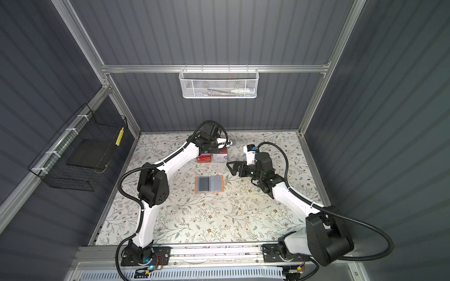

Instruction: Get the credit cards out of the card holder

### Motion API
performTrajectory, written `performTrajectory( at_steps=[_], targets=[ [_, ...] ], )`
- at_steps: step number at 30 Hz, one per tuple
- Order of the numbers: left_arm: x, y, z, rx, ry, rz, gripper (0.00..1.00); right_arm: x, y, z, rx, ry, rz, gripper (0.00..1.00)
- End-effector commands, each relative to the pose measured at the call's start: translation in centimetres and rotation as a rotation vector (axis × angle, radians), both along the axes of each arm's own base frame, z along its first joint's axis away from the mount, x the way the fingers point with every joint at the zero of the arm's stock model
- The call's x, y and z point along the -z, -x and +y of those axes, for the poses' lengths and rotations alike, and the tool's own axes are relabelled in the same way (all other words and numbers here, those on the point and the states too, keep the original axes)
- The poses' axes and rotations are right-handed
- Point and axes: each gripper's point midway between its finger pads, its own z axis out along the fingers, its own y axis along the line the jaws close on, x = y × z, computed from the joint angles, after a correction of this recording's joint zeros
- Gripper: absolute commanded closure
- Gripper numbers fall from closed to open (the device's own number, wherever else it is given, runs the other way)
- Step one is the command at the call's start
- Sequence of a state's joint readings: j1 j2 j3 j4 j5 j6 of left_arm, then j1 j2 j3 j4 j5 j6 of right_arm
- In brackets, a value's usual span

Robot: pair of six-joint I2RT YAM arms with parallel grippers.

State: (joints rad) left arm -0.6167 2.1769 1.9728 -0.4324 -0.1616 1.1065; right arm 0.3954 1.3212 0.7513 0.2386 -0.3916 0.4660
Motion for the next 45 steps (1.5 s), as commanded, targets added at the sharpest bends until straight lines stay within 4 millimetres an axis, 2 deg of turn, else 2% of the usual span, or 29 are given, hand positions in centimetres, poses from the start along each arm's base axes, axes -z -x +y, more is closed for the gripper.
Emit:
performTrajectory(
  at_steps=[1,3,7,9,12,14,16,18,22,27,33,37,45],
  targets=[
    [-6.5,-0.4,0.9,-0.088,0.212,-0.107,0.03,0.1,0.0,-0.4,0.013,0.030,-0.021,0.01],
    [-8.2,0.0,2.2,-0.141,0.310,-0.104,0.00,0.4,-0.1,-0.6,0.019,0.054,-0.022,0.01],
    [-9.9,0.5,5.4,-0.286,0.459,-0.094,0.00,1.2,-1.2,-1.6,0.084,0.117,-0.032,0.01],
    [-11.0,1.3,7.0,-0.367,0.575,-0.078,0.00,2.3,-2.1,-2.0,0.108,0.172,-0.018,0.01],
    [-11.6,3.1,8.6,-0.441,0.763,-0.038,0.00,3.4,-3.7,-2.0,0.126,0.268,0.004,0.01],
    [-10.5,4.3,9.7,-0.498,0.894,0.018,0.00,4.0,-4.8,-1.7,0.133,0.333,0.005,0.01],
    [-10.4,5.3,10.6,-0.536,1.044,0.048,0.00,4.5,-6.0,-1.3,0.126,0.372,0.014,0.01],
    [-10.2,6.5,11.3,-0.571,1.203,0.085,0.00,4.7,-7.3,-0.4,0.107,0.410,0.009,0.01],
    [-8.6,8.6,12.5,-0.668,1.383,0.191,0.00,5.7,-9.3,1.7,0.055,0.535,-0.014,0.01],
    [-5.6,10.9,14.9,-0.834,1.422,0.256,0.00,7.1,-11.8,4.3,0.013,0.614,-0.025,0.01],
    [-5.7,13.4,16.5,-0.838,1.460,0.239,0.00,8.7,-13.3,6.0,-0.004,0.675,-0.019,0.01],
    [-5.2,13.8,16.3,-0.828,1.451,0.258,0.00,9.5,-14.0,6.7,0.006,0.689,-0.006,0.01],
    [-3.9,13.4,15.8,-0.826,1.434,0.276,0.00,10.9,-15.4,6.2,0.082,0.713,0.020,0.01]
  ],
)
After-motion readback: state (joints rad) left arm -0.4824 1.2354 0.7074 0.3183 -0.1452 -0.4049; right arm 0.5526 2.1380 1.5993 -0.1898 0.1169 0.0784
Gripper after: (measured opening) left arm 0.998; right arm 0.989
